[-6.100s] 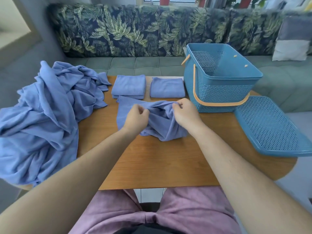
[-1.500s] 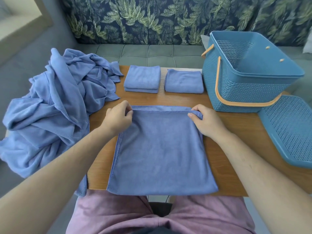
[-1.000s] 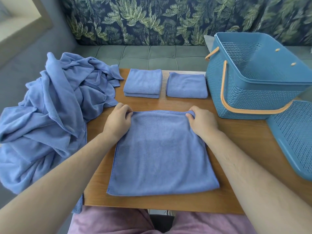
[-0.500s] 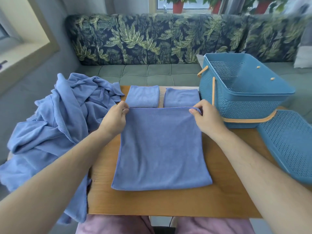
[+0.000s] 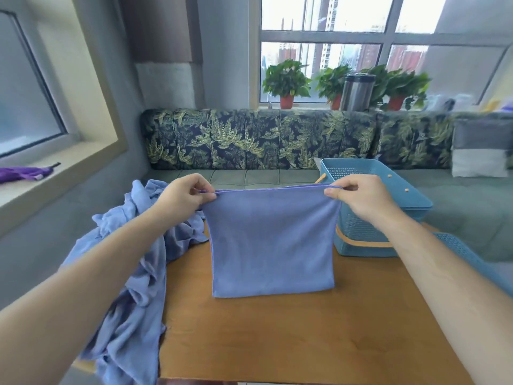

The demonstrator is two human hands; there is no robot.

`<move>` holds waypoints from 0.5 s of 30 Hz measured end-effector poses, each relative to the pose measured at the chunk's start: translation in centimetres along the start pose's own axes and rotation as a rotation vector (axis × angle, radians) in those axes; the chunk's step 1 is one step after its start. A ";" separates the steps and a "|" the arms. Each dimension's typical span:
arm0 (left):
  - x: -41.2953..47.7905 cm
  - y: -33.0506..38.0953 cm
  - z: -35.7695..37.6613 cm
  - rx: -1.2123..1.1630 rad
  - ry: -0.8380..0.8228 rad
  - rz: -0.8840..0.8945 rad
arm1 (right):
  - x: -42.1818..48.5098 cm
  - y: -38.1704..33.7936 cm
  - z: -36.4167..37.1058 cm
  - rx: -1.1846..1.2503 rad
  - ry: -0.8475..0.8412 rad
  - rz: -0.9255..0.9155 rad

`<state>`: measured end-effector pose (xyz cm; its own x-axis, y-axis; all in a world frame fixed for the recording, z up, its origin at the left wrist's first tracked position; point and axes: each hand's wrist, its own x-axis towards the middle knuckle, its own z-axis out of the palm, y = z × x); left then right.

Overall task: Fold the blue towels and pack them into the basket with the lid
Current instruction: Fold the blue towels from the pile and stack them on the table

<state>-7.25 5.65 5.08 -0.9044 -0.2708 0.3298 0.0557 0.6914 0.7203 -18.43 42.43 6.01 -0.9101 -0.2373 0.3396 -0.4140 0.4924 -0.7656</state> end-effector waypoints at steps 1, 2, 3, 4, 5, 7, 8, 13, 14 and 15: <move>-0.4 0.8 -0.8 -0.002 0.001 0.002 | -0.4 -0.6 -0.7 0.007 -0.015 -0.007; -0.9 1.5 -1.6 -0.012 0.004 0.003 | -0.8 -1.3 -1.5 0.017 -0.030 -0.020; -1.4 2.2 -2.4 -0.031 0.005 0.004 | -1.4 -2.0 -2.4 0.025 -0.045 -0.038; -1.8 2.8 -3.2 -0.058 0.002 0.008 | -2.1 -2.8 -3.2 0.035 -0.054 -0.063; -2.3 3.4 -4.0 -0.087 -0.005 0.011 | -2.6 -3.5 -4.0 0.053 -0.057 -0.086; -3.0 4.5 -5.5 -0.142 -0.028 0.022 | -3.6 -4.8 -5.5 0.095 -0.062 -0.126; -3.3 5.0 -6.1 -0.175 -0.041 0.029 | -3.9 -5.4 -6.1 0.112 -0.068 -0.143; -3.1 6.4 -7.2 -0.289 -0.047 0.012 | -3.2 -6.6 -7.1 0.089 -0.072 -0.159; -2.8 6.1 -7.0 -0.312 -0.045 0.001 | -2.8 -6.5 -6.7 0.063 -0.067 -0.148; -2.4 5.7 -6.7 -0.319 -0.042 -0.007 | -2.4 -6.2 -6.3 0.047 -0.070 -0.134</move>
<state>-1.93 5.79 12.51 -0.9214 -0.2428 0.3034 0.1728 0.4432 0.8796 -13.75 45.19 13.35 -0.8426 -0.3571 0.4031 -0.5294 0.4127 -0.7412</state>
